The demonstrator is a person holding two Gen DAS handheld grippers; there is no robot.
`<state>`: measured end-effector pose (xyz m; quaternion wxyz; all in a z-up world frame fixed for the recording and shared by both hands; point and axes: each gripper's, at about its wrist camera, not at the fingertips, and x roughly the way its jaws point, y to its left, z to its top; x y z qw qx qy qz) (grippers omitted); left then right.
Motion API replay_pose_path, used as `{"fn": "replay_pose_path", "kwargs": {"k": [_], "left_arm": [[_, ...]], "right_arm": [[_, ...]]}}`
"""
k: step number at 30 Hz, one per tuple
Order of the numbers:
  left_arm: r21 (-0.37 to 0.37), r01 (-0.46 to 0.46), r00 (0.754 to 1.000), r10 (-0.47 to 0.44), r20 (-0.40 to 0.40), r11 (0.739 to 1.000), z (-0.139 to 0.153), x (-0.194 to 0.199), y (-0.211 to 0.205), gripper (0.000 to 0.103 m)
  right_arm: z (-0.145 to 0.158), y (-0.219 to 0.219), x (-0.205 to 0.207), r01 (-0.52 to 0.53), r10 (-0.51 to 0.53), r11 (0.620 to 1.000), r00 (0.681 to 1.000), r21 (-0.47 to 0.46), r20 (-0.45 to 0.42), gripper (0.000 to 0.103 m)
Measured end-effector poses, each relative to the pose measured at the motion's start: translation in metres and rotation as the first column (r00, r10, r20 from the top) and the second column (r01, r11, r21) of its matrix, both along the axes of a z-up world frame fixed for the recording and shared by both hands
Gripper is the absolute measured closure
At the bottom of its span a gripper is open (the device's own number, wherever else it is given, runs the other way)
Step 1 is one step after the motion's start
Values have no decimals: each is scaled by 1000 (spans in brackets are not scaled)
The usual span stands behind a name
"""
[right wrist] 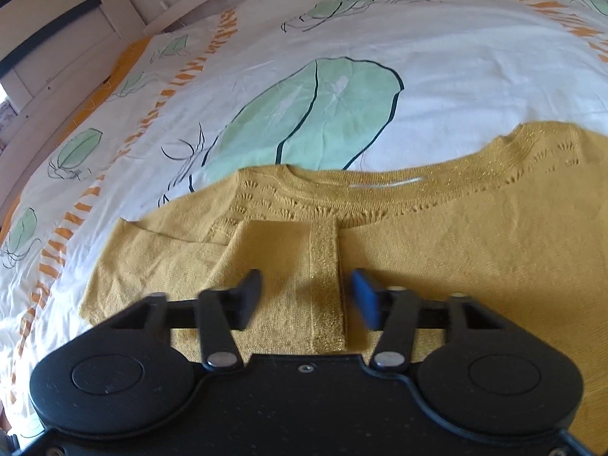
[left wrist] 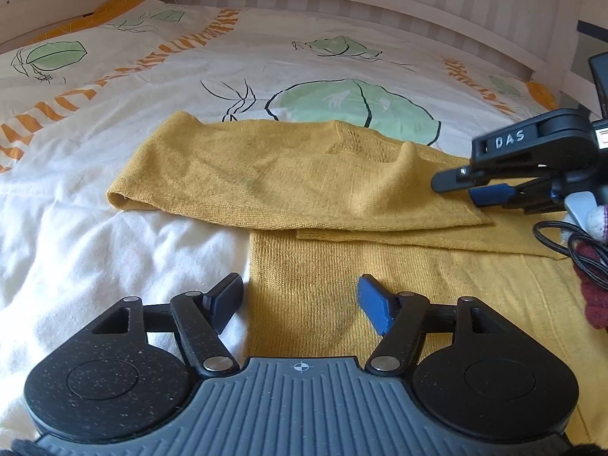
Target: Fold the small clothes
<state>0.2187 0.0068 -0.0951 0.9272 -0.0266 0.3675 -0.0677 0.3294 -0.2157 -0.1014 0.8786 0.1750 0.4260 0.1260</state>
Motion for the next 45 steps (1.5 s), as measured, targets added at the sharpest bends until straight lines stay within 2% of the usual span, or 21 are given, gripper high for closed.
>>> {"fn": "replay_pose_path", "kwargs": {"k": [2, 7, 13, 17, 21, 25, 28, 33, 36, 38, 45], "left_arm": [[0, 1, 1000, -1, 0, 1000, 0, 0, 0, 37], [1, 1, 1000, -1, 0, 1000, 0, 1, -1, 37], [1, 2, 1000, -2, 1, 1000, -1, 0, -1, 36], [1, 2, 1000, -2, 2, 1000, 0, 0, -1, 36], [1, 2, 1000, -2, 1, 1000, 0, 0, -1, 35], [1, 2, 1000, -2, 1, 1000, 0, 0, -1, 35], [2, 3, 1000, -3, 1, 1000, 0, 0, -1, 35], [2, 3, 1000, -3, 0, 1000, 0, 1, -1, 35], [5, 4, 1000, -4, 0, 1000, 0, 1, -2, 35], [5, 5, 1000, -5, 0, 1000, 0, 1, -1, 35], [6, 5, 1000, -5, 0, 1000, 0, 1, -2, 34]], "right_arm": [[0, 0, 1, -15, 16, 999, 1000, 33, -14, 89], [29, 2, -4, -44, 40, 993, 998, 114, 40, 90], [98, -14, -16, -74, 42, 983, 982, 169, 182, 90], [134, -41, -30, -52, 13, 987, 967, 149, 255, 90], [146, -69, -41, 18, -38, 997, 960, 76, 278, 90], [138, -97, -47, 111, -114, 993, 961, 26, 251, 90], [124, -116, -51, 175, -175, 984, 961, 17, 212, 90], [96, -135, -54, 267, -257, 962, 955, -50, 150, 90], [77, -139, -54, 282, -269, 950, 957, -134, 108, 90], [62, -144, -56, 278, -270, 948, 960, -156, 73, 90], [20, -136, -58, 249, -255, 921, 967, -300, 18, 89]]}}
